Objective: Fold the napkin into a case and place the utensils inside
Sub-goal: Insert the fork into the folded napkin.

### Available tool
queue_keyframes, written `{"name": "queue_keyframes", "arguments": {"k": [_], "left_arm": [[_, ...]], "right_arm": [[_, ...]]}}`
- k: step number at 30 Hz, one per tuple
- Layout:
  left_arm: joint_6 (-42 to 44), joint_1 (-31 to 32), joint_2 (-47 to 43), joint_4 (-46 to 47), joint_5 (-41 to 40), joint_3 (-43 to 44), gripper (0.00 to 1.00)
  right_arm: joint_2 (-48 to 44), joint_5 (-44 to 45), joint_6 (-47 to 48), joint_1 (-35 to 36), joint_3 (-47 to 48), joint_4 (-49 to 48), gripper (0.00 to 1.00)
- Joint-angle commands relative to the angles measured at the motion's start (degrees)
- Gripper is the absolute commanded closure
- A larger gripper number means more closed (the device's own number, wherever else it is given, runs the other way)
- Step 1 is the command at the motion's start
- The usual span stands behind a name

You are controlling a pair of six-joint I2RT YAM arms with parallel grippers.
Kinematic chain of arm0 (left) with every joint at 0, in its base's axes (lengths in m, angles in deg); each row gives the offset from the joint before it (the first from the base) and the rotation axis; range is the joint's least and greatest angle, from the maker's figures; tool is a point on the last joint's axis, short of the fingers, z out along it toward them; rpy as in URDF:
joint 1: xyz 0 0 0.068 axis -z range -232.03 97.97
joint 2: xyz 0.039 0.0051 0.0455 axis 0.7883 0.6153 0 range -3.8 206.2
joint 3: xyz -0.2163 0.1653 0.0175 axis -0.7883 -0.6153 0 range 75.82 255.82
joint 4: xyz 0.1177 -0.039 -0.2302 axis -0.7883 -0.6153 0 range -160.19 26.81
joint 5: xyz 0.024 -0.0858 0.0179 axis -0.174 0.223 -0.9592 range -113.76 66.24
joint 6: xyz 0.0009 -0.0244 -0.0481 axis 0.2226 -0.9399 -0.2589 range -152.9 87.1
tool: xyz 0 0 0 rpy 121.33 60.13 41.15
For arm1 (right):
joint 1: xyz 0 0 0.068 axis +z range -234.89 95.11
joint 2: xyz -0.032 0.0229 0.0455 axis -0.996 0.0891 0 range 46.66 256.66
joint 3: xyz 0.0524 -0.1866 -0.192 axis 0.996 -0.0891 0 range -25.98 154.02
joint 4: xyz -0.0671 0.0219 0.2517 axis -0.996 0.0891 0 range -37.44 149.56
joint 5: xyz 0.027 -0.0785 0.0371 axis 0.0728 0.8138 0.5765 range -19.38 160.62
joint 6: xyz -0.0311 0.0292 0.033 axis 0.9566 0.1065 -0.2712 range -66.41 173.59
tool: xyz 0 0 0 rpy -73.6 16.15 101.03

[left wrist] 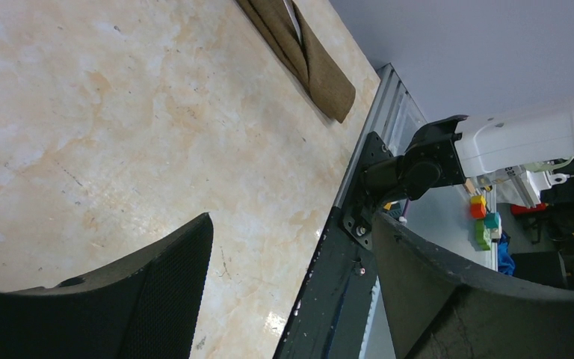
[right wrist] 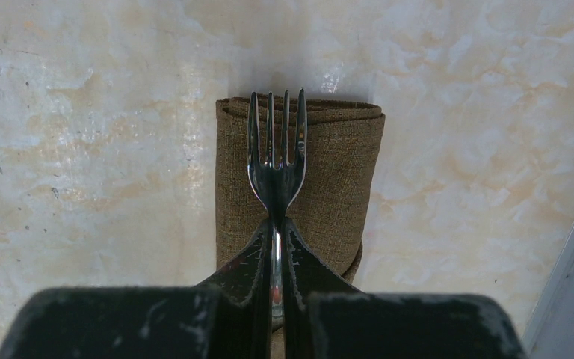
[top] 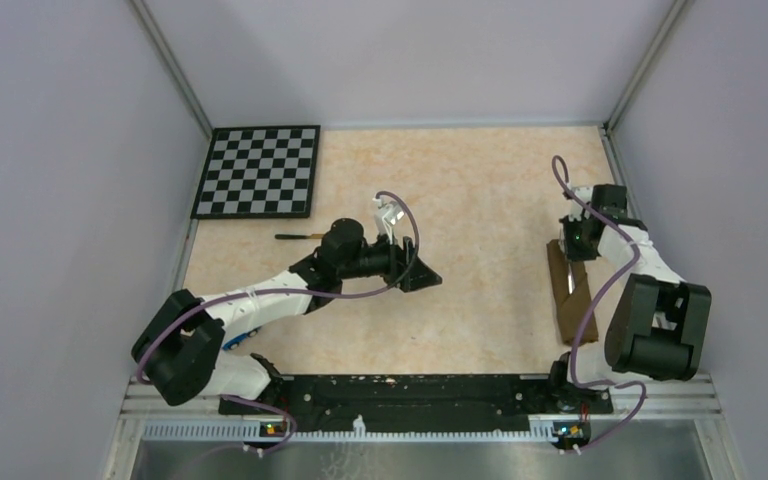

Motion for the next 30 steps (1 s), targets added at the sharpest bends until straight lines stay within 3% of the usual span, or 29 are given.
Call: {"name": "queue_keyframes", "arguments": {"k": [1,12,16,23,30], "left_arm": [[1.37,-0.18,-2.06,1.46,1.21,-0.75,0.18],[2.29,-0.34,-2.07,-1.18,1.31,0.46,0.18],[1.66,-0.35,-1.27,0.17,2.18,0.40,0.18],[1.52,-0.52,-0.14,-0.25,2.68,0.50,0.18],[1.25,-1.20,0.52,-0.08,2.90,0.54,0.18]], "right_arm": [[-3.51,1.08,0.50,0.17,-0.49,-0.42,1.00],[-6.65,5.49,-2.02,0.17,-4.84,1.73,1.00],[-8.32,4.96,-0.52,0.96,-6.13,1.42,0.90],[-5.22,5.50,-2.69,1.22,-4.05,-0.14,0.60],[-0.89,8.09,-3.92,1.22,-0.47,-2.96,0.57]]}}
